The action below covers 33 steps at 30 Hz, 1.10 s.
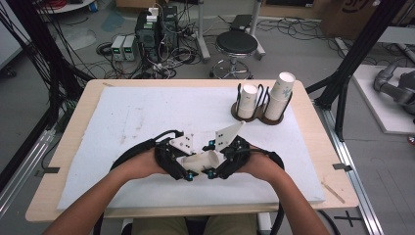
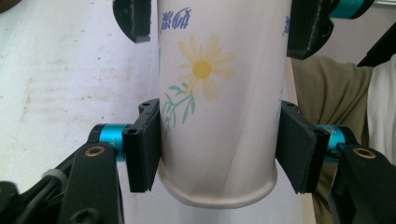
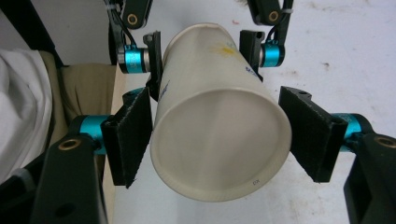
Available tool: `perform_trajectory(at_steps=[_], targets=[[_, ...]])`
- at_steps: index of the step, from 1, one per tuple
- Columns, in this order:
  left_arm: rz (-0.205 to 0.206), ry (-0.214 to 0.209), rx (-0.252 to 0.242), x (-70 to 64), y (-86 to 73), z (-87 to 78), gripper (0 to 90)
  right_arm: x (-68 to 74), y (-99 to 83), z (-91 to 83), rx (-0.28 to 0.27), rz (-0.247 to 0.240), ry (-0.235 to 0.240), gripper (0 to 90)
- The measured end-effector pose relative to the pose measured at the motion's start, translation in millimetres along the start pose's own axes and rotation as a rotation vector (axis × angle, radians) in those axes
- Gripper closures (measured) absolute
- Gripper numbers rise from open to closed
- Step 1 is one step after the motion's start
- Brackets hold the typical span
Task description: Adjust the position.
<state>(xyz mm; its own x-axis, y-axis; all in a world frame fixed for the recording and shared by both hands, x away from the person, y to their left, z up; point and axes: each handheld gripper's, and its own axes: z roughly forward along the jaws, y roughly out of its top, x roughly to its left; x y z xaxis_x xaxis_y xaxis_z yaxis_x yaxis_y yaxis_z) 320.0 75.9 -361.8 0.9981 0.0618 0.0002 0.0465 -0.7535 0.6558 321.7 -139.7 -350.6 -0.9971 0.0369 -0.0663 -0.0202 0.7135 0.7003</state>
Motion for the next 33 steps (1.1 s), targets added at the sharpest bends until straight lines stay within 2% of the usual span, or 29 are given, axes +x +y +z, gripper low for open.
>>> perform_trajectory(at_steps=[2, 8, 12, 14, 15, 16, 17, 18, 21, 24, 26, 27, 28, 29, 30, 31, 33], targets=[[0.004, -0.005, 0.009, 0.2, 0.0, 0.5, 37.9, -0.2, 0.0, 2.8, 0.018, -0.009, 0.017, 33.6], [0.015, -0.016, 0.029, 0.5, -0.3, 2.2, 37.9, -0.3, -0.5, 4.6, 0.033, -0.016, 0.035, 37.4], [0.013, -0.02, 0.01, 0.2, -0.4, 2.7, 31.8, 0.4, -1.4, 2.8, 0.028, -0.006, 0.047, 37.7], [0.01, -0.019, -0.049, 0.2, -0.9, 1.6, 22.1, 0.5, -1.8, 1.8, 0.025, -0.003, 0.046, 37.7], [0.014, -0.011, -0.08, -0.3, -1.3, 1.0, 22.1, 0.1, -2.2, 1.4, 0.019, -0.008, 0.045, 37.7], [0.023, 0.001, -0.104, -0.3, -2.0, -0.2, 18.2, 0.5, -3.3, 0.0, 0.019, -0.002, 0.044, 37.7], [0.027, 0.009, -0.113, 0.8, -2.6, -2.1, 18.2, 0.5, -3.3, 0.0, 0.019, -0.002, 0.044, 37.7], [0.013, 0.03, -0.137, 2.2, -4.6, -4.7, 18.4, 0.3, -4.3, -0.6, 0.018, 0.003, 0.046, 37.8], [-0.005, 0.036, -0.182, 3.5, -9.1, -9.7, 18.4, -0.7, -10.6, -3.9, 0.013, 0.024, 0.029, 37.7], [-0.033, 0.044, -0.247, 3.1, -14.8, -13.9, 18.3, -1.6, -17.0, -7.0, -0.004, 0.045, 0.015, 37.7], [-0.048, 0.049, -0.281, 3.9, -19.1, -16.0, 18.3, -1.5, -22.5, -9.3, -0.023, 0.063, 0.004, 37.7], [-0.064, 0.047, -0.302, 4.6, -22.2, -17.0, 18.3, -1.4, -27.9, -11.4, -0.05, 0.078, -0.007, 37.7], [-0.076, 0.051, -0.318, 4.7, -24.5, -17.6, 18.3, -1.4, -27.9, -11.4, -0.05, 0.078, -0.007, 37.7], [-0.087, 0.052, -0.344, 4.7, -28.3, -18.0, 18.1, -0.6, -33.3, -12.8, -0.085, 0.094, -0.016, 37.7], [-0.087, 0.052, -0.344, 4.7, -28.3, -18.0, 18.1, 0.0, -35.2, -13.3, -0.094, 0.1, -0.02, 37.7], [-0.096, 0.051, -0.367, 3.8, -30.8, -18.1, 18.1, 0.0, -35.2, -13.3, -0.094, 0.1, -0.02, 37.7], [-0.11, 0.049, -0.407, 2.6, -35.3, -17.5, 18.1, 2.1, -43.0, -14.9, -0.15, 0.122, -0.032, 37.6]])
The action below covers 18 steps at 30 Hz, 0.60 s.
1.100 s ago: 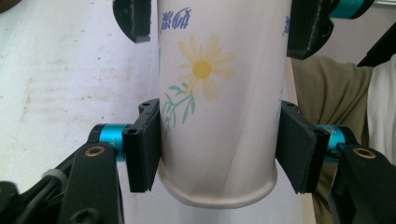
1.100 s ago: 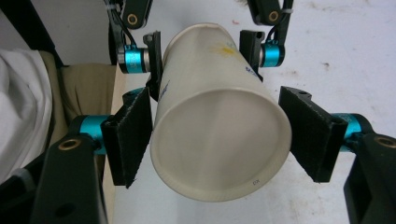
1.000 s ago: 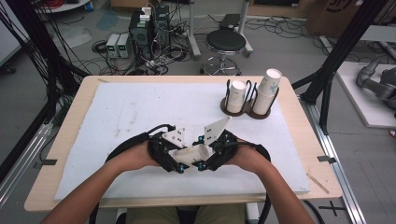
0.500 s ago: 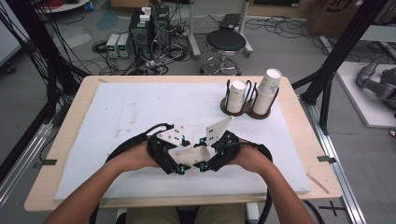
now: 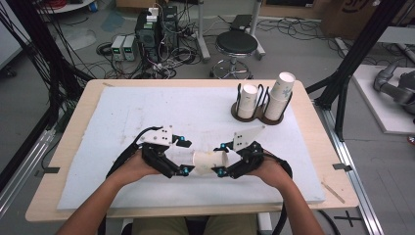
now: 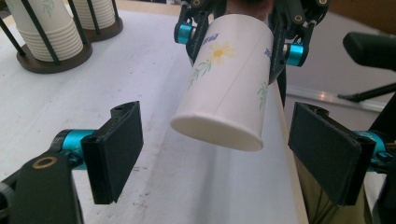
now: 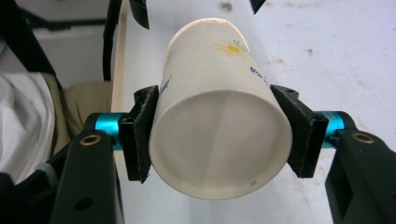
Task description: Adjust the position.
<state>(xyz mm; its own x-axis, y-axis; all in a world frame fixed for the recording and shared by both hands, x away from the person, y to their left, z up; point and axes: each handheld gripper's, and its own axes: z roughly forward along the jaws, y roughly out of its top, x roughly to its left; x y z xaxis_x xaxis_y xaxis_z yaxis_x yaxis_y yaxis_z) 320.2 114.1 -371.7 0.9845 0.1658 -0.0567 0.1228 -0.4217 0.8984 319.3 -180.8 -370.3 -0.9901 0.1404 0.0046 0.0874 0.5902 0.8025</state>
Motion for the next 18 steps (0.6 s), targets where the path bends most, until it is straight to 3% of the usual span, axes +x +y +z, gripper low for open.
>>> perform_trajectory(at_steps=[7, 15, 18], targets=[[-0.046, 0.007, -0.125, -0.3, -19.1, -5.4, 18.4, 3.6, -11.1, -1.9, -0.081, 0.028, -0.005, 37.6], [-0.058, 0.0, -0.212, -3.6, -27.3, -8.6, 18.4, 7.3, -13.4, -2.5, -0.139, 0.04, 0.003, 37.6], [-0.061, -0.004, -0.211, -4.1, -30.0, -6.1, 18.4, 7.7, -15.2, -3.8, -0.16, 0.043, 0.011, 37.7]])
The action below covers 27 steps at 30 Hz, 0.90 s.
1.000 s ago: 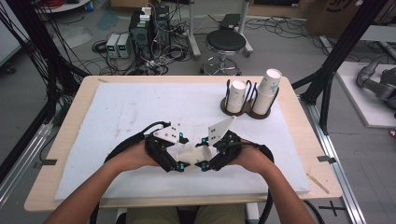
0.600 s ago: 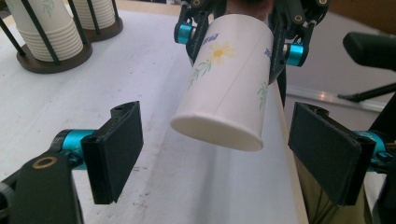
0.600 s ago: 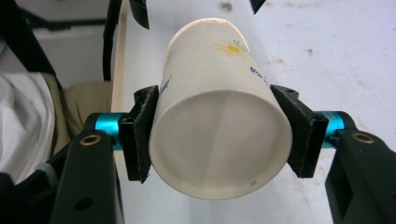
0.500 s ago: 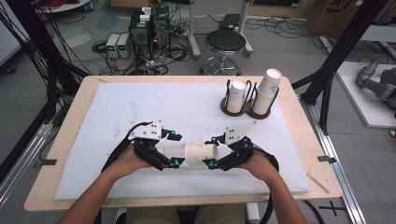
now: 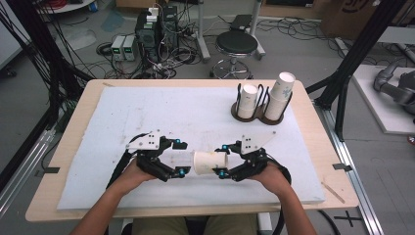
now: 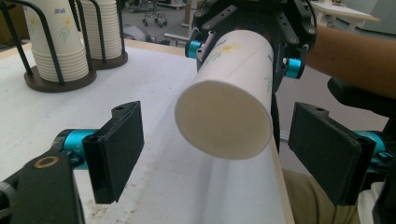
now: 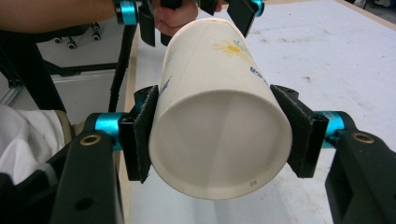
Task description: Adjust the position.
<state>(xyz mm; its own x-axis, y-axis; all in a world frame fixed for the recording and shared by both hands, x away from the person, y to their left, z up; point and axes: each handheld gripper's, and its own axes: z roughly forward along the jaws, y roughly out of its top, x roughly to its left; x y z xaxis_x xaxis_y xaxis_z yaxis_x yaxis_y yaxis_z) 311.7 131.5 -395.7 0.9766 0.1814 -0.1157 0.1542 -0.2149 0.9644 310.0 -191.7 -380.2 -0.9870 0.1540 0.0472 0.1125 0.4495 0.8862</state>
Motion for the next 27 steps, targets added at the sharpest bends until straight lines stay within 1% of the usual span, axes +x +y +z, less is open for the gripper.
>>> perform_trajectory(at_steps=[2, 4, 8, 9, 13, 16, 25, 27], targets=[[0.001, 0.002, -0.006, 0.0, -0.3, 0.2, 18.3, 0.1, -0.7, -0.3, 0.0, 0.0, -0.003, 37.6], [-0.005, -0.004, -0.016, -0.6, -1.0, 0.7, 18.3, 0.2, -2.0, -0.9, -0.004, 0.002, -0.001, 37.7], [-0.009, -0.026, -0.031, -2.4, -2.3, 2.6, 18.2, -0.1, -3.1, -1.9, -0.027, 0.003, 0.007, 37.6], [-0.016, -0.031, -0.037, -2.9, -2.7, 3.7, 18.1, -0.3, -2.9, -2.0, -0.03, 0.002, 0.007, 37.6], [-0.016, -0.048, -0.037, -4.1, -2.8, 5.8, 17.9, -0.1, -1.7, -1.0, -0.047, 0.001, 0.021, 37.6], [-0.021, -0.049, -0.043, -4.7, -2.6, 6.6, 17.8, 0.7, -0.3, 0.6, -0.06, 0.002, 0.033, 37.6], [-0.03, -0.069, -0.044, -4.7, -4.5, 10.7, 17.8, 1.9, 1.6, 2.6, -0.076, 0.003, 0.053, 37.7], [-0.036, -0.075, -0.047, -4.8, -4.7, 11.5, 17.8, 2.2, 2.3, 3.9, -0.083, 0.0, 0.064, 37.6]])
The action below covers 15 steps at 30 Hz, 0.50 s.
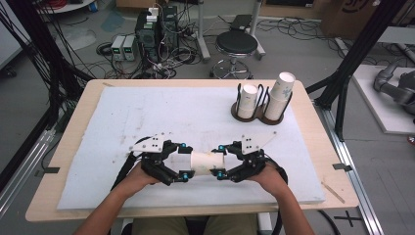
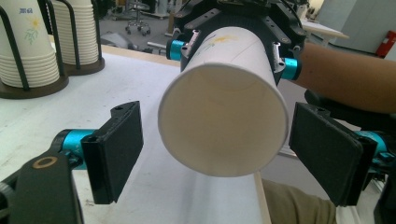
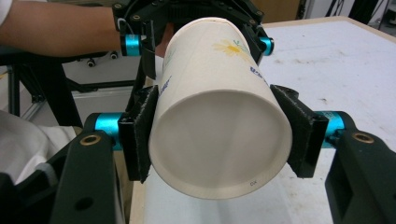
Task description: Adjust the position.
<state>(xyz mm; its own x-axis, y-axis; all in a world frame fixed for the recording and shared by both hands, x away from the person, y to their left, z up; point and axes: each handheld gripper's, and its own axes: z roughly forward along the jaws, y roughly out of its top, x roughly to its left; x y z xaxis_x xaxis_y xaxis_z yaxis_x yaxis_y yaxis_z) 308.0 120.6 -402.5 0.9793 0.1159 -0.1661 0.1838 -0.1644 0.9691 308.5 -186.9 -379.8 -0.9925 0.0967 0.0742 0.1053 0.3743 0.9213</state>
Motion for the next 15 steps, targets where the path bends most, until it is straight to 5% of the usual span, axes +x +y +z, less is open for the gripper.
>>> perform_trajectory(at_steps=[15], targets=[[0.001, -0.036, -0.005, -1.7, -3.0, 6.2, 23.7, 0.9, 1.1, 6.1, -0.005, -0.004, 0.021, 37.6]])
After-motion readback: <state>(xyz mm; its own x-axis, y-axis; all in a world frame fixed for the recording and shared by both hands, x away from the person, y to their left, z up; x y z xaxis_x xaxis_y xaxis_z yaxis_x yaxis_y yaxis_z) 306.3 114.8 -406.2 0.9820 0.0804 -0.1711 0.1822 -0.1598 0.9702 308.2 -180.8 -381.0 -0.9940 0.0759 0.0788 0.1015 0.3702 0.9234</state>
